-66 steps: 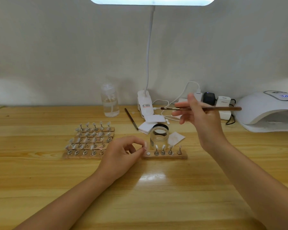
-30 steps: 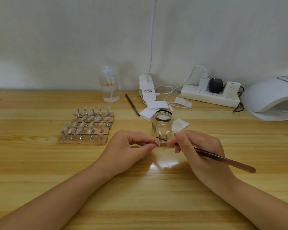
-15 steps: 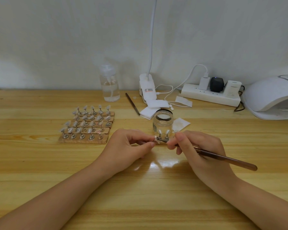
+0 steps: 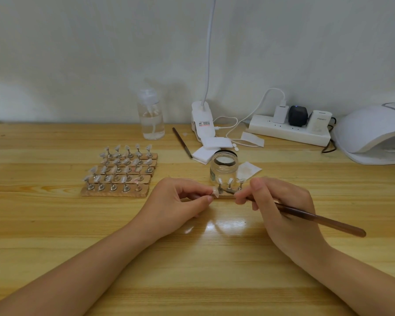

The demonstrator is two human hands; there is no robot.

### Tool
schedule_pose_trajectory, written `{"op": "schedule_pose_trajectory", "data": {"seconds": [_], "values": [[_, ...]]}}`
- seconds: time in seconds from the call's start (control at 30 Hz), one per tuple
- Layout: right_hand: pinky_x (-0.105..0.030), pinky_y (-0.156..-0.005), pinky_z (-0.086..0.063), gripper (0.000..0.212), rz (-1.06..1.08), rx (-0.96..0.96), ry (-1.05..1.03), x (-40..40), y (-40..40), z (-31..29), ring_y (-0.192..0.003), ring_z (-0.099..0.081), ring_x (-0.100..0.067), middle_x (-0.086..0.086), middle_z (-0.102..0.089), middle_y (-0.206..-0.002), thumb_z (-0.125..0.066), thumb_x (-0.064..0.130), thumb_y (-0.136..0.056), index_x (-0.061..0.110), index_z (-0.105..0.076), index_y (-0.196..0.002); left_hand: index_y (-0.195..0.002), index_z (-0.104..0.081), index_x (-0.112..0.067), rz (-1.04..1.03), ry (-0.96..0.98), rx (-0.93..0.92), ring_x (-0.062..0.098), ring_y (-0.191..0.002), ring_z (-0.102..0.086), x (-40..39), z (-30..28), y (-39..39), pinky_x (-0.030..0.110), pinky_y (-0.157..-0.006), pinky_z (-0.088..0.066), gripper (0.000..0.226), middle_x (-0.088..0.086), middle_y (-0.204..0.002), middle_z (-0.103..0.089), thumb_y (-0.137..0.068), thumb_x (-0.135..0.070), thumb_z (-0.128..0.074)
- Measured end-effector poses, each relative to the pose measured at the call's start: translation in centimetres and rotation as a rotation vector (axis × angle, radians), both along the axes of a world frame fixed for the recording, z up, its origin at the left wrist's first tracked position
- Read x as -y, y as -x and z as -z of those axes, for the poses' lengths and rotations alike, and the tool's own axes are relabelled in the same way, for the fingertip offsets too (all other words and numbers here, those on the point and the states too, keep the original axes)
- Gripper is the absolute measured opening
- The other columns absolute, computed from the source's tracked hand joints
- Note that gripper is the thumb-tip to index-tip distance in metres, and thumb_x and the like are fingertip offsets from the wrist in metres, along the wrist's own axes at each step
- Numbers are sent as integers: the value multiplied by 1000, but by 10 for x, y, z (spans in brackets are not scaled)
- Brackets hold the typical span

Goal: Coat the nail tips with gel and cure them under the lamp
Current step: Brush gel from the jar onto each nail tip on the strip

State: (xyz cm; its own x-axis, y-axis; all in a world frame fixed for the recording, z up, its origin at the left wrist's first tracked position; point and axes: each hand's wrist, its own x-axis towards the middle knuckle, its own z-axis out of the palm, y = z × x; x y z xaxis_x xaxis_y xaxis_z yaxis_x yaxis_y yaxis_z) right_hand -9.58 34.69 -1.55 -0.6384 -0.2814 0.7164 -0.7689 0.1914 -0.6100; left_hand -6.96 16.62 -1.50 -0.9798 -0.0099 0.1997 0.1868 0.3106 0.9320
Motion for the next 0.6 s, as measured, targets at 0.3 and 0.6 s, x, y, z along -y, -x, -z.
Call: {"op": "schedule_pose_trajectory", "data": {"seconds": [0.3, 0.6], "values": [[-22, -65, -46, 33, 73, -8, -110, 2, 2, 0, -70, -61, -5, 17, -65, -71, -44, 34, -89, 22, -71, -75, -78, -73, -23, 13, 45, -39, -4, -58, -57, 0, -1, 0, 12, -56, -46, 20, -16, -68, -67, -75, -4, -70], [-27, -64, -47, 35, 50, -16, -94, 2, 2, 1, -66, -62, -6, 13, -66, -66, -43, 32, -90, 19, -70, -70, -79, -73, -26, -8, 48, -34, -1, -60, -58, 1, 2, 2, 14, -59, -47, 21, -14, -68, -67, -75, -6, -71]]}}
